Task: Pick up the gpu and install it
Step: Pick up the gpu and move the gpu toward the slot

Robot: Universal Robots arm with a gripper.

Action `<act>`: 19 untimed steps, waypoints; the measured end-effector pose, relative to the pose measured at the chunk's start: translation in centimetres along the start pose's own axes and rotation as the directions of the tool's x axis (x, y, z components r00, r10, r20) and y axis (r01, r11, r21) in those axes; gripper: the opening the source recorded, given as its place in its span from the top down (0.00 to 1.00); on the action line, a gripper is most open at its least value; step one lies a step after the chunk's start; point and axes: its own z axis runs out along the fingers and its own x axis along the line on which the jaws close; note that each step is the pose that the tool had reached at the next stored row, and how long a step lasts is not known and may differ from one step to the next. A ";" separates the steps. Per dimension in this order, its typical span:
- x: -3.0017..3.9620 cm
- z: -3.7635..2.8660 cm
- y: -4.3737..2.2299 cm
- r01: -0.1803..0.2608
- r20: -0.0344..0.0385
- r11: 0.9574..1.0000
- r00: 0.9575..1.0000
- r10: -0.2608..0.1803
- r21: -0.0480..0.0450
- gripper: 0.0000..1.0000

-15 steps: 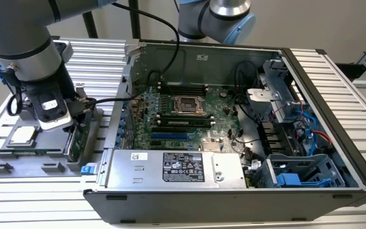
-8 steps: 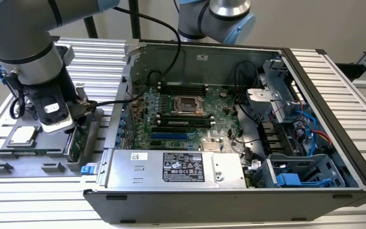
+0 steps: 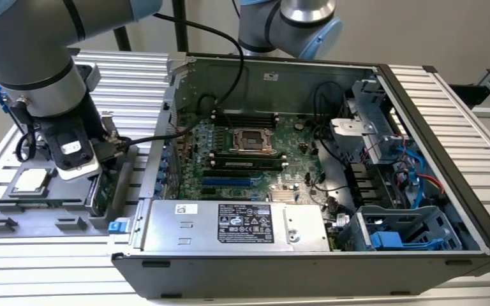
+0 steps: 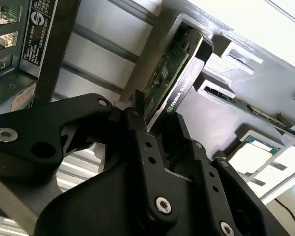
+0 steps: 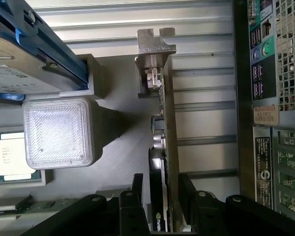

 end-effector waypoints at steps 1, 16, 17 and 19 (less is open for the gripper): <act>0.00 0.03 0.00 0.000 0.000 1.000 1.000 0.000 0.000 0.00; 0.00 0.08 0.00 0.000 0.000 1.000 1.000 0.000 0.000 1.00; 0.00 0.07 -0.01 0.000 0.000 1.000 1.000 0.000 0.000 1.00; 0.00 0.07 -0.01 0.000 0.000 1.000 1.000 0.000 0.000 1.00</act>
